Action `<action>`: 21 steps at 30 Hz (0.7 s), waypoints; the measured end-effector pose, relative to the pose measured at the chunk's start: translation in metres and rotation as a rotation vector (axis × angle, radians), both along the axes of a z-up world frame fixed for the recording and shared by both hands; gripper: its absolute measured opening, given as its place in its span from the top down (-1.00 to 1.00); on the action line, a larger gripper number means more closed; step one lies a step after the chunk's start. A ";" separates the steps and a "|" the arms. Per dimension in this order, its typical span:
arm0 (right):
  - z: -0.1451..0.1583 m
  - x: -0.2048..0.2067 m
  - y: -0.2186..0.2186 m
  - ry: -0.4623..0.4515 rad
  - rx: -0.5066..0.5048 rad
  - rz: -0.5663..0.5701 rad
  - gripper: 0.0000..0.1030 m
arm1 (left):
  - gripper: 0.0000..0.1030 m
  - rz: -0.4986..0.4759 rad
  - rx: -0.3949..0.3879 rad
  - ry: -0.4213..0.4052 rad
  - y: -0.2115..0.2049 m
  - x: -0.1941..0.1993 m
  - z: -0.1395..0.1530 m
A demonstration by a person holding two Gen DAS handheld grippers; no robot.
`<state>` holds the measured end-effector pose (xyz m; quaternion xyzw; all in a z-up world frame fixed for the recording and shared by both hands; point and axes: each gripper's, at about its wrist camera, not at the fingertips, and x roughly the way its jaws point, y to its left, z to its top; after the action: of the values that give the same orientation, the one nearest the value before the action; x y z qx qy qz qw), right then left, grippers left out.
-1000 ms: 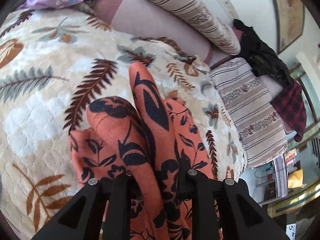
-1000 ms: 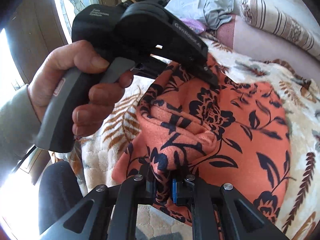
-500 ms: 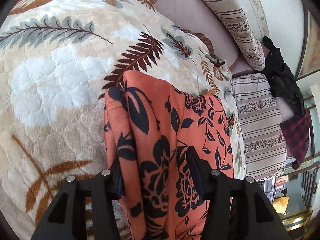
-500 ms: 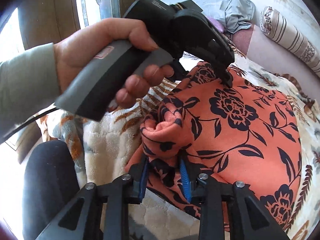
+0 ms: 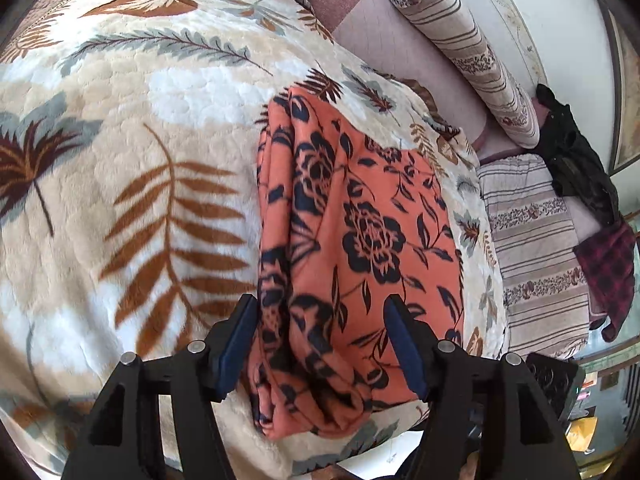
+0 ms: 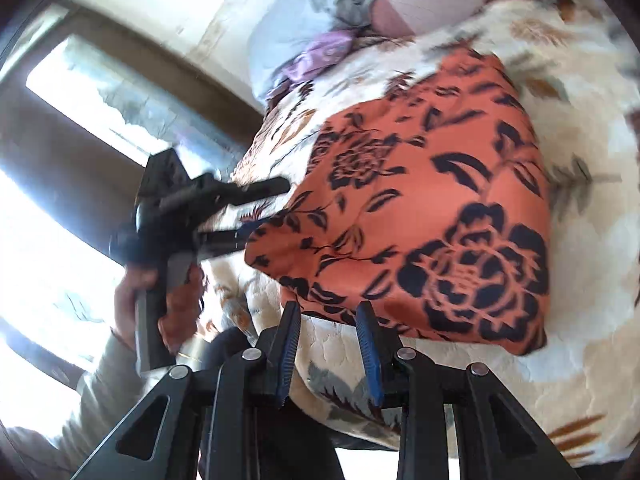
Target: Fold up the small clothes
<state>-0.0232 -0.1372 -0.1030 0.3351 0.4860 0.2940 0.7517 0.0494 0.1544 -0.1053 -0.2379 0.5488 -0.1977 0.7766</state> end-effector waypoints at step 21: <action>-0.062 0.003 -0.070 0.384 0.600 -0.384 -0.52 | 0.40 0.112 -0.063 0.124 0.012 -0.031 -0.019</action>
<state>-0.0206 -0.2074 -0.1651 0.6732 0.4386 0.2090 0.5574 0.0188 0.1669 -0.1243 -0.3044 0.5754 -0.1562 0.7429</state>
